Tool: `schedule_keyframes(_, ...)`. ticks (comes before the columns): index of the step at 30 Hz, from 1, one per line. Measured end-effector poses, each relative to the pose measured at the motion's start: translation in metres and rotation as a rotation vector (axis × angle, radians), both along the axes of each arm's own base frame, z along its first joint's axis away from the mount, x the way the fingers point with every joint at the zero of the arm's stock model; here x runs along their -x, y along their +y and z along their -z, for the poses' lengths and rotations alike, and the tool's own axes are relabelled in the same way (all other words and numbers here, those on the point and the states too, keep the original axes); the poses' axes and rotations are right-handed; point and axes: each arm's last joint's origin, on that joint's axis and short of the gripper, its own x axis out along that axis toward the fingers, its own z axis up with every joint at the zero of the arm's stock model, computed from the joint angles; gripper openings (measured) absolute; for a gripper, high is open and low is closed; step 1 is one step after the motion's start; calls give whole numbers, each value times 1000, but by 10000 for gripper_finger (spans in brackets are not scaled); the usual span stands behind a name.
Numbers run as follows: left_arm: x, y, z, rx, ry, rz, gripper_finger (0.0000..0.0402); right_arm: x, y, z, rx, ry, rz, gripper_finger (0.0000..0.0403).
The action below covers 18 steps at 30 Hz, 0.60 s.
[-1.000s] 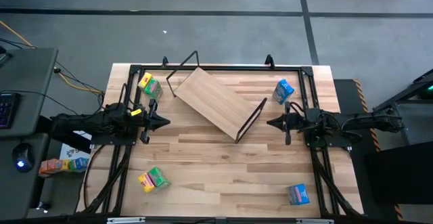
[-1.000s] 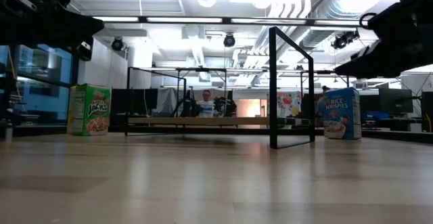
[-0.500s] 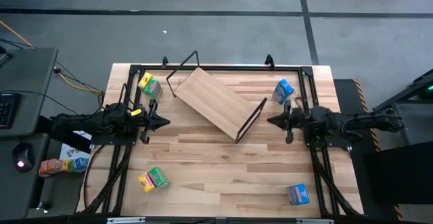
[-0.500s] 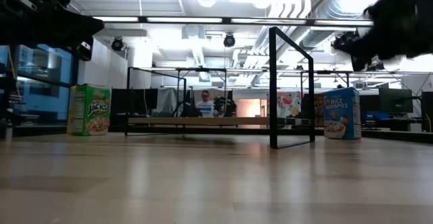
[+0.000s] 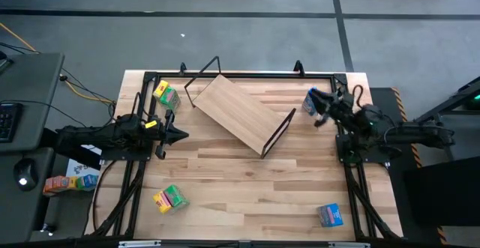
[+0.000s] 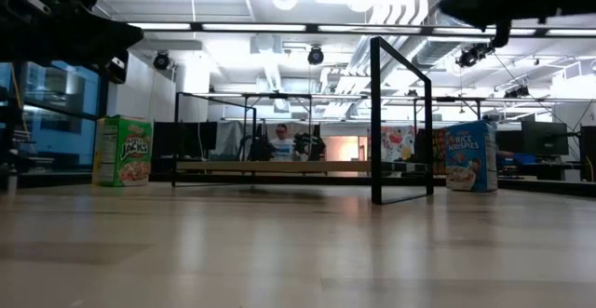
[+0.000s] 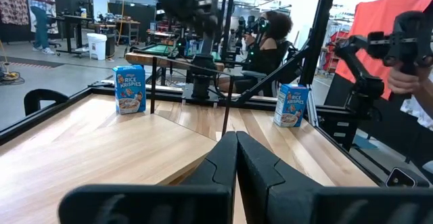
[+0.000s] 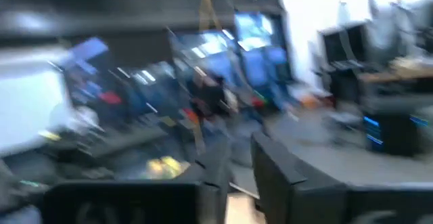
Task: Stack cereal on shelf
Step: Put the top blue cereal box on the shelf
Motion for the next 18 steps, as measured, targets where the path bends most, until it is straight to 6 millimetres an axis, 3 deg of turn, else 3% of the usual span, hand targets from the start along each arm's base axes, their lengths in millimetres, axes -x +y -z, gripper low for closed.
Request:
schedule_keyframes(5,0,0,0,0,0,0,0,-18,-23,-20,-153,329,275,183)
schedule_keyframes(10,0,0,0,0,0,0,0,-21,-49,-34,-358,598,463,274)
schedule_keyframes(13,0,0,0,0,0,0,0,-24,-64,-28,-507,719,460,297)
schedule_keyframes(18,0,0,0,0,0,0,0,-28,-86,-5,-646,864,428,303)
